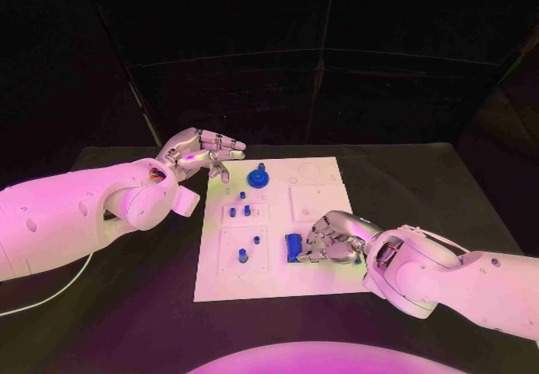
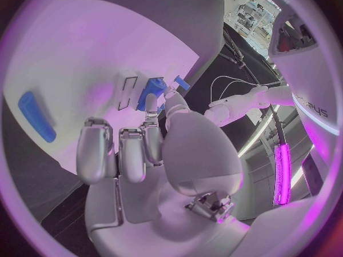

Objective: Assemble the parts on the task board

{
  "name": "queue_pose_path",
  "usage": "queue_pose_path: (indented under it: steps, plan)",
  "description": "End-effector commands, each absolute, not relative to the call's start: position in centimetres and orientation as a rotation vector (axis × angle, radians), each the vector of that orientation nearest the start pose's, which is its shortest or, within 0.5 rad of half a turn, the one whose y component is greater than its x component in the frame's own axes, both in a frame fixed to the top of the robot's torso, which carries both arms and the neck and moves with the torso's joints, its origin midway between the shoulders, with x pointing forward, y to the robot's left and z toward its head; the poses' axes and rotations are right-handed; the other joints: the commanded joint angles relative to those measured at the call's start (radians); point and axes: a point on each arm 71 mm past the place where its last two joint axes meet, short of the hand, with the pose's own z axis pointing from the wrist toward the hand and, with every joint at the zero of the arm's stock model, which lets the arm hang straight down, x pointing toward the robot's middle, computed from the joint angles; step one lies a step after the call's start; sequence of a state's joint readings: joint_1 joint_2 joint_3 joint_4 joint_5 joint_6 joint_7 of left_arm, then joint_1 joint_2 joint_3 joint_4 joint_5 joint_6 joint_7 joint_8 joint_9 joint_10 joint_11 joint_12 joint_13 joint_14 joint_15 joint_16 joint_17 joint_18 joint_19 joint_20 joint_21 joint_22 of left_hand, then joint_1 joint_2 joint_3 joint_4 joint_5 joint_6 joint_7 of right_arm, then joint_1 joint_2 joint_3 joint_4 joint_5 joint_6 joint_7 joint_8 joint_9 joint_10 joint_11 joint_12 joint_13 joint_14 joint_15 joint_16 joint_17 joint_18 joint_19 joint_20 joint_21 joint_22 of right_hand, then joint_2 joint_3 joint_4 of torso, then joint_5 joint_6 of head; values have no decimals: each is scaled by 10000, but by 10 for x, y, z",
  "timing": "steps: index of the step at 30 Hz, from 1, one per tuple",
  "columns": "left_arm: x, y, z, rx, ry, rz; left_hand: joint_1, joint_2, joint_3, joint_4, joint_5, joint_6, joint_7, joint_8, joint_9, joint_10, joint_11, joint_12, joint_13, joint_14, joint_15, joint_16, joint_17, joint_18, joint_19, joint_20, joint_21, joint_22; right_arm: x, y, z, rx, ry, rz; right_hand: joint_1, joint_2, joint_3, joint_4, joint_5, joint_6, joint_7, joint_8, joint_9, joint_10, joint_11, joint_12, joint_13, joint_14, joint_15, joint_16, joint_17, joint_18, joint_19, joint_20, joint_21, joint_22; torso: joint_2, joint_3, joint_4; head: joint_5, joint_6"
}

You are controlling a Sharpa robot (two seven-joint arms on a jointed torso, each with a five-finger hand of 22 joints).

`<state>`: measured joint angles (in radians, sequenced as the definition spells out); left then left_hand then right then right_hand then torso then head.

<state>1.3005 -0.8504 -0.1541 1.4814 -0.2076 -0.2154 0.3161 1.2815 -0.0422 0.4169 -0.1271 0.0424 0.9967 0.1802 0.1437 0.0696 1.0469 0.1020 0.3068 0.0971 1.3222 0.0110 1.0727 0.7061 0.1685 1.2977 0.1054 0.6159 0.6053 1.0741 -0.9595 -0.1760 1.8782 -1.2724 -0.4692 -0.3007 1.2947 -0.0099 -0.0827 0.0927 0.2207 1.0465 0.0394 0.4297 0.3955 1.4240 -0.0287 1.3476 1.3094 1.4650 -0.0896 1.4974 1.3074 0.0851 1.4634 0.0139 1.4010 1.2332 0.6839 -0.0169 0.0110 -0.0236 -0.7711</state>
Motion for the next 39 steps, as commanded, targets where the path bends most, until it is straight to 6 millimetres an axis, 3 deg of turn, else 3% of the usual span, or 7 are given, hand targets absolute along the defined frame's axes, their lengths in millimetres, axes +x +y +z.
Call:
queue_pose_path:
  steps: [1,15,19,28,30,35,39]
  plan:
    - [496,217,-174,-8375,16221,-14611,-14,60,-15,69,52,-45,5,-18,-5,-72,25,69,10,-86,13,48,-9,119,-40,6,-31,-10,369,-173,-251,1618,19227,7456,81,28,8,-56,-36,47,-15,55,18,6,-62,-20,10,777,-96,5,1161,-200,44,-57,-7,4,9,1,2,30,-14]
    - [496,217,-174,-8370,16220,-14622,-14,60,-15,69,52,-45,5,-18,-5,-72,25,69,10,-86,13,48,-9,119,-40,6,-31,-10,374,-176,-252,1893,18985,6863,140,158,77,-130,23,84,-59,86,47,39,-100,12,59,778,-124,8,1169,-199,46,-79,-11,2,5,7,-8,61,-56]
    - [496,218,-174,-8376,16217,-14612,-14,60,-15,69,52,-45,5,-18,-5,-72,25,69,10,-86,13,48,-9,119,-40,6,-31,-10,375,-175,-252,1848,18953,6830,208,208,141,-225,-211,72,-70,87,60,40,-114,2,63,778,-143,7,1170,-198,46,-100,-17,-3,-3,6,-3,50,-65]
    - [495,218,-174,-8379,16217,-14613,-14,60,-15,69,52,-45,5,-18,-5,-72,25,69,10,-86,13,48,-9,119,-40,6,-31,-10,373,-177,-250,1859,18724,7094,218,176,146,-272,-256,47,-61,74,61,33,-112,-11,56,775,-144,0,1157,-200,49,-105,-15,6,-3,4,-13,43,-54]
    - [495,218,-174,-8382,16213,-14606,-14,60,-15,69,52,-45,5,-18,-5,-72,25,69,10,-86,13,48,-9,119,-40,6,-31,-10,372,-180,-248,2036,18555,7305,174,163,155,-285,-72,-89,-4,-24,23,9,-72,-44,32,773,-122,-6,1147,-202,46,-98,-21,-1,-8,2,-20,33,-43]
    - [495,219,-174,-8390,16200,-14589,-14,60,-15,69,52,-45,5,-18,-5,-72,25,69,10,-86,13,48,-9,119,-40,6,-31,-10,367,-201,-240,2629,18156,7780,51,176,227,-305,347,-698,308,-585,-223,-107,173,-192,-93,752,62,-59,1056,-206,25,23,-52,-42,-26,5,-37,-26,-41]
    - [496,220,-174,-8405,16179,-14552,-14,60,-15,69,52,-45,5,-18,-5,-72,25,69,10,-86,13,48,-9,119,-40,6,-31,-10,365,-228,-232,2847,18049,7419,-114,158,248,-292,394,-983,539,-1085,-488,-375,380,-559,-447,689,243,-207,800,-137,-119,188,-273,-421,-38,-11,-50,-180,-7]
